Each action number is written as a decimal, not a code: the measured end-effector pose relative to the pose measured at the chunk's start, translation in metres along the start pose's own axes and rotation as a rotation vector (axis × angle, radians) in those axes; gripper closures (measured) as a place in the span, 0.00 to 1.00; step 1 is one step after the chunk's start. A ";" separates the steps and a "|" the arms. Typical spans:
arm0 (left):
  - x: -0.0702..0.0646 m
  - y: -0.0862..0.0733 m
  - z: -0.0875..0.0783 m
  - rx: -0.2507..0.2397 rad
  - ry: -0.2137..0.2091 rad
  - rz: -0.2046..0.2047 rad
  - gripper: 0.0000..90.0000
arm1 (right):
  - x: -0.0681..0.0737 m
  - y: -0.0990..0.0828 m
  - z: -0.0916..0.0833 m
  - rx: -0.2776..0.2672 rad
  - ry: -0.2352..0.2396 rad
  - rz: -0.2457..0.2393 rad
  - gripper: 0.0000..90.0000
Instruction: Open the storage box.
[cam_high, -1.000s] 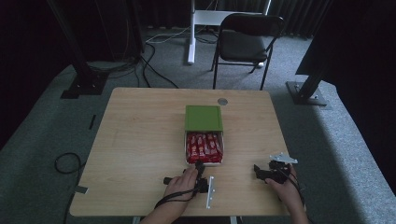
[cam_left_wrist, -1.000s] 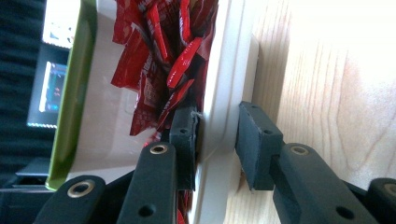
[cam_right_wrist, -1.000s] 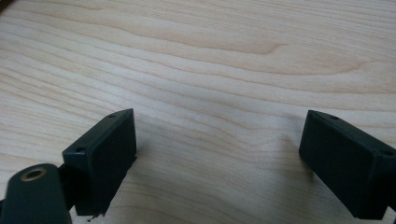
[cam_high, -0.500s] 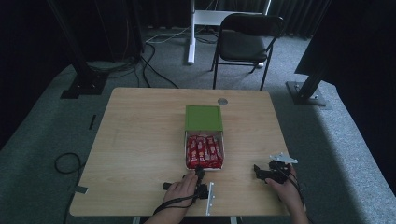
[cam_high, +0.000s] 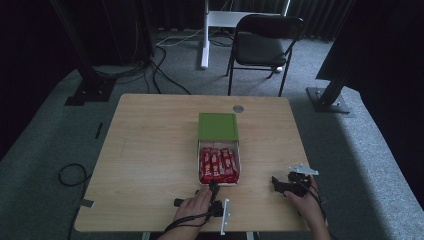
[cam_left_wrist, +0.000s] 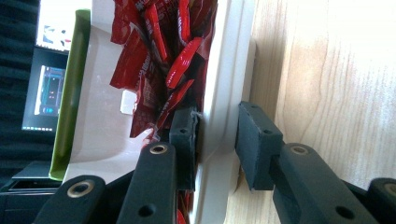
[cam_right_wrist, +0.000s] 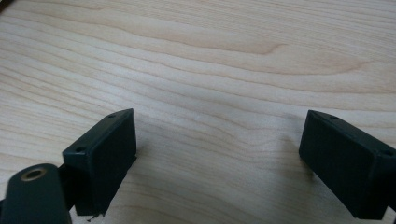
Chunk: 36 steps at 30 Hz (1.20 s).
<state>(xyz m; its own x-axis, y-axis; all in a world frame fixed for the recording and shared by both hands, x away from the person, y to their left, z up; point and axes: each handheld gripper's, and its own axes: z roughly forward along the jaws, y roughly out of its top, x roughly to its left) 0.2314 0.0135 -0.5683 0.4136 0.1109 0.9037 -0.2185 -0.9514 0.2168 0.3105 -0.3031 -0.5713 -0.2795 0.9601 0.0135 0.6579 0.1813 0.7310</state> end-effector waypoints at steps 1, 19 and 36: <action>0.000 0.000 0.000 0.000 -0.001 0.000 0.78 | 0.000 0.000 0.000 0.000 0.000 0.000 0.12; -0.001 -0.004 -0.005 -0.042 -0.012 -0.033 0.75 | 0.000 0.000 0.000 0.000 0.000 0.000 0.12; 0.011 -0.014 -0.030 -0.133 -0.144 -0.256 0.73 | 0.000 0.000 0.000 0.000 0.000 0.000 0.12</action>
<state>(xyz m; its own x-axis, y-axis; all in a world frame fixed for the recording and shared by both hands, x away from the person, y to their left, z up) 0.2128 0.0369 -0.5508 0.5885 0.2914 0.7542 -0.2008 -0.8509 0.4855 0.3106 -0.3031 -0.5713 -0.2794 0.9601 0.0135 0.6578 0.1812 0.7311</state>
